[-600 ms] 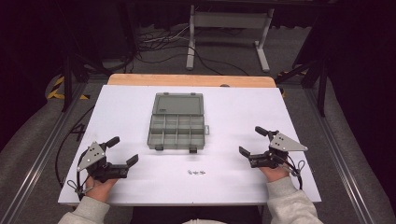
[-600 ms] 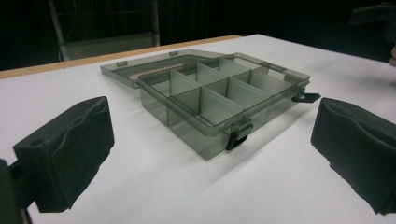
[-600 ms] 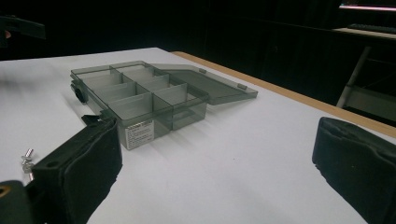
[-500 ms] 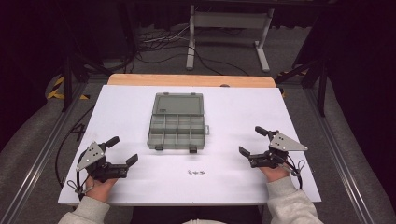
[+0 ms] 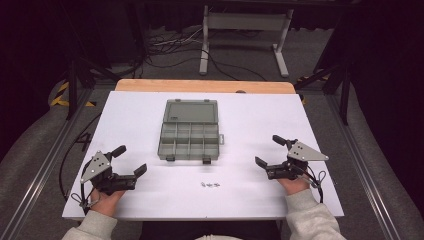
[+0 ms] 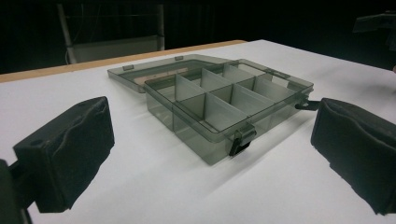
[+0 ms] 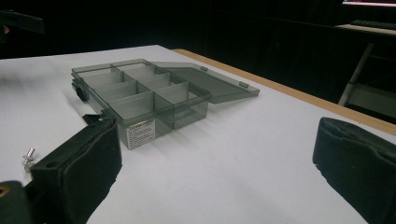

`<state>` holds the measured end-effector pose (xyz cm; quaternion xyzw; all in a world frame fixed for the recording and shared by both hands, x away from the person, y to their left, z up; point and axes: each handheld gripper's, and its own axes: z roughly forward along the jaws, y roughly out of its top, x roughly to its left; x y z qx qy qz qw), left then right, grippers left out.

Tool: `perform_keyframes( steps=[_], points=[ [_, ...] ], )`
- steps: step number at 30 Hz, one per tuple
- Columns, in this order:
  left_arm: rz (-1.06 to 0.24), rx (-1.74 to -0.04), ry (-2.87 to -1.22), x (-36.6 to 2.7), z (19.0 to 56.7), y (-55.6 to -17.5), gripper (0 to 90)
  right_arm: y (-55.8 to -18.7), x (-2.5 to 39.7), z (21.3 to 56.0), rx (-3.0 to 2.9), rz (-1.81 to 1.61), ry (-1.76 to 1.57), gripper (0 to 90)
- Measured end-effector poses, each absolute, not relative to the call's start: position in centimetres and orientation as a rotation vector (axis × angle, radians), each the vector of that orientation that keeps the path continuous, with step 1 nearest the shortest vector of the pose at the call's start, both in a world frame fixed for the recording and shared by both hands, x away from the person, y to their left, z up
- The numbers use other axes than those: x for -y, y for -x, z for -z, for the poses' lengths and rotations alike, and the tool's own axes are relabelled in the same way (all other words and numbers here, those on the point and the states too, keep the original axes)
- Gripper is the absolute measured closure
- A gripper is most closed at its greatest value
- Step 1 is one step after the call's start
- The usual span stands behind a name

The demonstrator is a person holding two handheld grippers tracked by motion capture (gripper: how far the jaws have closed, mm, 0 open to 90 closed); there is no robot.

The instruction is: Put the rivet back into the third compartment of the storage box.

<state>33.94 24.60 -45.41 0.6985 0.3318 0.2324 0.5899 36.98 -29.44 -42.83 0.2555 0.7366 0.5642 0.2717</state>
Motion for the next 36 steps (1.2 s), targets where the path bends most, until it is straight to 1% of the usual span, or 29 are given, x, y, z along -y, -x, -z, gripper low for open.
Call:
perform_keyframes(
  steps=[17,29,36],
  points=[
    [-0.546,-0.771,-1.641,-24.4,45.2,-33.9,0.1,-38.0,26.0,39.8,-2.005,-1.594,-0.681,1.5],
    [-0.552,-0.763,-1.66,-24.2,45.1,-33.9,0.2,-38.9,22.7,38.7,-2.057,-1.644,-0.582,1.6],
    [-0.549,-0.759,-1.663,-24.2,45.1,-33.9,0.2,-39.4,21.1,37.8,-2.076,-1.671,-0.512,3.2]
  ],
)
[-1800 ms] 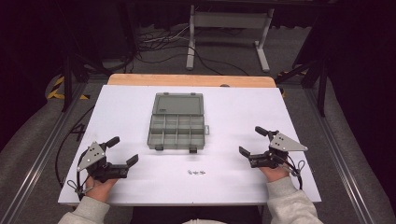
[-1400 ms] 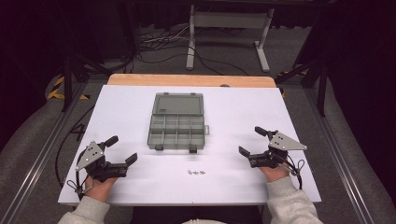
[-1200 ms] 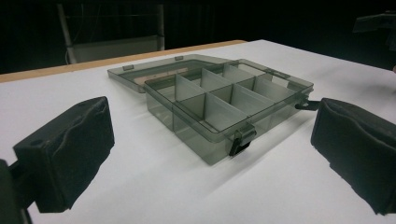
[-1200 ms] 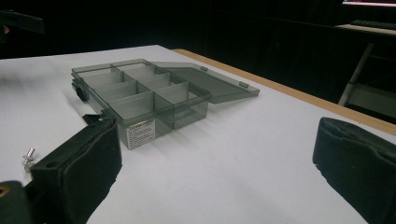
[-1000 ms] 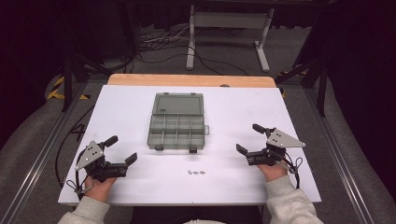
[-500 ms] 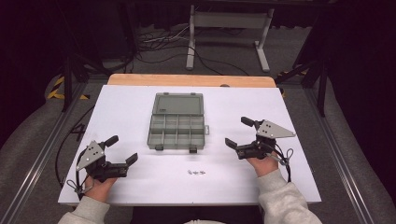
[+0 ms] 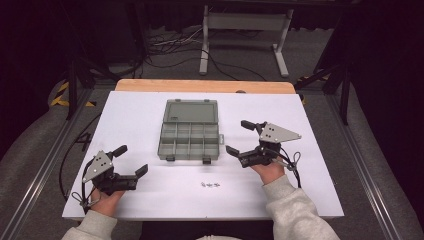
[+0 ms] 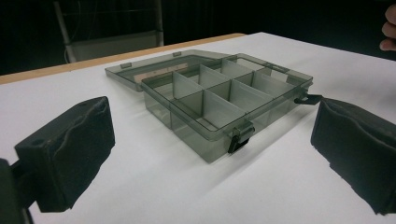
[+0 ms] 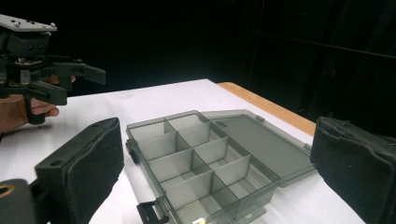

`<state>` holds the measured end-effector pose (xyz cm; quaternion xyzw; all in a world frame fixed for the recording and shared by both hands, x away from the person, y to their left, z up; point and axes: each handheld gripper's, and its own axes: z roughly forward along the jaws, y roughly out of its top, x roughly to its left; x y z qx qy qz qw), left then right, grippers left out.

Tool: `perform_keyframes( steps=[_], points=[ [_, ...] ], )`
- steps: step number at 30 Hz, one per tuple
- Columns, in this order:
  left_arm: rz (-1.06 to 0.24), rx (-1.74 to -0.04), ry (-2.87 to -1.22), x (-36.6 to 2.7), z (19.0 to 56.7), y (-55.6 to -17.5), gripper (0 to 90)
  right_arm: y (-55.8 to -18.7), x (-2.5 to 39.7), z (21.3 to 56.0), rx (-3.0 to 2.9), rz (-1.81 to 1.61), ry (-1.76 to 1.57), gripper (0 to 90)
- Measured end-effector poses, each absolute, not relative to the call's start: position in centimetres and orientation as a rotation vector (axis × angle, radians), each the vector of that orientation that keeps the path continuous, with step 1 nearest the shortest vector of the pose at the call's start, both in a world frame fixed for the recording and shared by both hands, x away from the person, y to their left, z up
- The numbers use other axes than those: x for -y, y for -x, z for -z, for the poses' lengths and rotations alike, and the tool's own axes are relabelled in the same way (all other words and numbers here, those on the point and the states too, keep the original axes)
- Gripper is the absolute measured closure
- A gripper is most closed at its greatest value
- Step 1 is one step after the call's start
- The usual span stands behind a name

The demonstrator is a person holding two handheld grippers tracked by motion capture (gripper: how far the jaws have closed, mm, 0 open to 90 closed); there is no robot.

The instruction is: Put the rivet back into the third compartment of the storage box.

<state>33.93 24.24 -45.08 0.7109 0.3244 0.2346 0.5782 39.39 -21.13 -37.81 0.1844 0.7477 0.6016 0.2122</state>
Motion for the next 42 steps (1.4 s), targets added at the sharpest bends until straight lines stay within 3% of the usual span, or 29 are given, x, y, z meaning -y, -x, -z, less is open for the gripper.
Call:
perform_keyframes(
  steps=[13,42],
  points=[
    [-0.547,-0.757,-1.673,-24.2,45.0,-33.9,0.2,-39.8,18.6,34.9,-2.365,-1.357,-0.462,4.6],
    [-0.555,-0.757,-1.688,-24.1,45.1,-34.0,0.2,-40.0,14.0,32.8,-2.777,-0.77,-0.372,7.5]
  ],
)
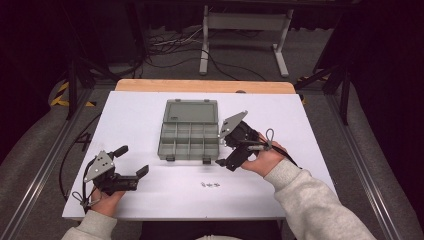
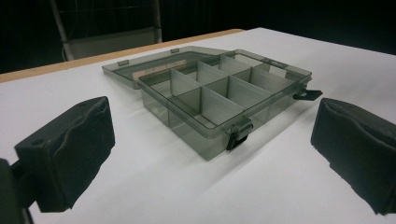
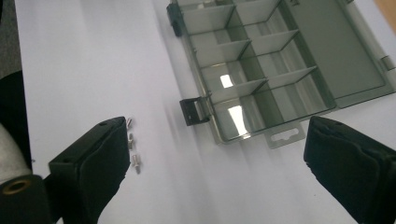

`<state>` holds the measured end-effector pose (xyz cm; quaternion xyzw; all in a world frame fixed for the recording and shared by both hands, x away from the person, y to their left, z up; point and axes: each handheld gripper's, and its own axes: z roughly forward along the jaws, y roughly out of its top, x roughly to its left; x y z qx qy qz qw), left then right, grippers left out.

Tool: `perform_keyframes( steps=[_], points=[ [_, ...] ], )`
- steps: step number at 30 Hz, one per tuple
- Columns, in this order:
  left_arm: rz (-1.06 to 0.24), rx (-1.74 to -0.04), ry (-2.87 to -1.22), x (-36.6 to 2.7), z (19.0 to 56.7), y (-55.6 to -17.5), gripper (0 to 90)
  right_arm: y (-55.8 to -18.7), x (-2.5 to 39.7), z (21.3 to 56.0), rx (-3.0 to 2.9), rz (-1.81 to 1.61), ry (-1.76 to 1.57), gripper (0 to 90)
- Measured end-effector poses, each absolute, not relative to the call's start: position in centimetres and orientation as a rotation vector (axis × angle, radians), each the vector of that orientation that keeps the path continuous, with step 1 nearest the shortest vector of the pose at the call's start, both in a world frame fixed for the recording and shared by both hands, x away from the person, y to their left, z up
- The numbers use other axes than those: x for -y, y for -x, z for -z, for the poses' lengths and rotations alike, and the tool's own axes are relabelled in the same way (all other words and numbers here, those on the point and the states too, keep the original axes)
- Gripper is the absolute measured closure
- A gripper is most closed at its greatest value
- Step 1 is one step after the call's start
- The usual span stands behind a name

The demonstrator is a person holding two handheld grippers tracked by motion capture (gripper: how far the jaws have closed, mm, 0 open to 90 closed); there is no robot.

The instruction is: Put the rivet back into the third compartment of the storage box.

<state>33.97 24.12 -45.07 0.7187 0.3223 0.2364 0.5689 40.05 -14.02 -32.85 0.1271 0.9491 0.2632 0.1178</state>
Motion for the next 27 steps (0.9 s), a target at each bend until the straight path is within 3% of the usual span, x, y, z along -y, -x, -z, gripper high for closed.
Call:
perform_keyframes(
  steps=[11,27],
  points=[
    [-0.555,-0.754,-1.692,-24.1,45.1,-34.0,0.2,-40.1,12.7,33.5,-2.9,-0.587,-0.377,10.4],
    [-0.563,-0.756,-1.691,-24.1,45.1,-33.9,0.2,-38.7,11.0,37.4,-2.977,-0.49,-0.281,17.7]
  ],
)
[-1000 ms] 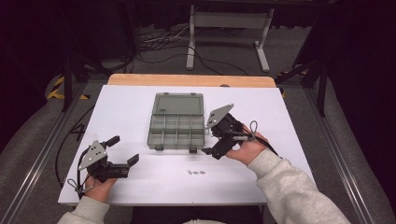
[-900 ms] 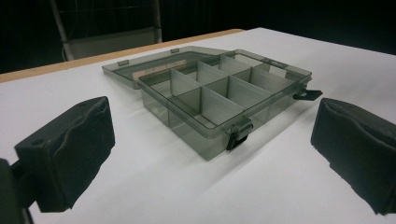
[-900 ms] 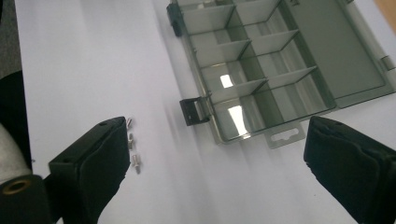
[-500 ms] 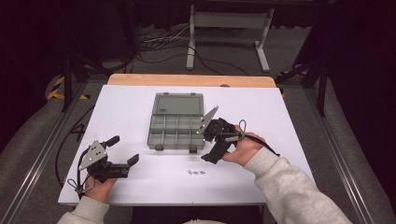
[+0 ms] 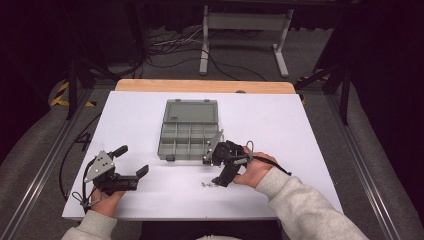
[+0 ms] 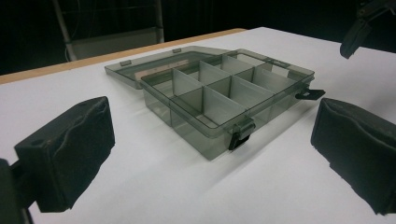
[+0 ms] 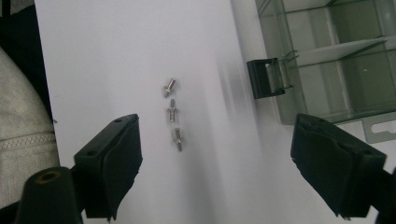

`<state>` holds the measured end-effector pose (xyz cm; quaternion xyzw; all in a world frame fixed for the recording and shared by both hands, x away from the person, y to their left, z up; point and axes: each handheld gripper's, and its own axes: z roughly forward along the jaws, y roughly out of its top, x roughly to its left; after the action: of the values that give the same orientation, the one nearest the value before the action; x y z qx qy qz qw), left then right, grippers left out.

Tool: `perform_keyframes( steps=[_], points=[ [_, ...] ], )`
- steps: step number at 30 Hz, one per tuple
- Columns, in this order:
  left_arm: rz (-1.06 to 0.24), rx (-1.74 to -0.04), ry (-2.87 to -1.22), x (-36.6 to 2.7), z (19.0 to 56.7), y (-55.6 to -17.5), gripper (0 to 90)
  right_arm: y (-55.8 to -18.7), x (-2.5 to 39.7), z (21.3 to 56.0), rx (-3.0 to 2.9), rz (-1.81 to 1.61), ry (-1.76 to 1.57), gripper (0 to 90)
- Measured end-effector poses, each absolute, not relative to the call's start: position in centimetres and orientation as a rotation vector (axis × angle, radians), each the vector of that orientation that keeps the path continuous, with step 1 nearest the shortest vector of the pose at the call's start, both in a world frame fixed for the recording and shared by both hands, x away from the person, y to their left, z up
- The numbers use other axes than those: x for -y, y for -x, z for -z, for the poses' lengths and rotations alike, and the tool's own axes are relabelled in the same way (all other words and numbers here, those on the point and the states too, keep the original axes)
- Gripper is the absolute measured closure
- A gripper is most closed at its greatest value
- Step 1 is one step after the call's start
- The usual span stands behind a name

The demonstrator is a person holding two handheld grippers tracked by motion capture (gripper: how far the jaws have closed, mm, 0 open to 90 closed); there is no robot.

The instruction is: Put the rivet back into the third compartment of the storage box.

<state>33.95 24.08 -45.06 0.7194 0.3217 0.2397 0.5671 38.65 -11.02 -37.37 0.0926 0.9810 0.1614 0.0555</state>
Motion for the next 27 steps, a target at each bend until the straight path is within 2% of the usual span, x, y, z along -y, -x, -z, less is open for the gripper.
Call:
perform_keyframes(
  steps=[15,22,27],
  points=[
    [-0.563,-0.757,-1.692,-24.1,45.1,-33.9,0.1,-38.1,10.5,40.1,-3.028,-0.431,-0.271,21.8],
    [-0.563,-0.757,-1.693,-24.1,45.1,-34.0,0.1,-37.9,10.3,41.3,-3.032,-0.393,-0.264,29.3],
    [-0.563,-0.757,-1.698,-24.1,45.1,-34.0,0.1,-37.9,10.0,41.9,-3.05,-0.367,-0.272,39.9]
  ],
)
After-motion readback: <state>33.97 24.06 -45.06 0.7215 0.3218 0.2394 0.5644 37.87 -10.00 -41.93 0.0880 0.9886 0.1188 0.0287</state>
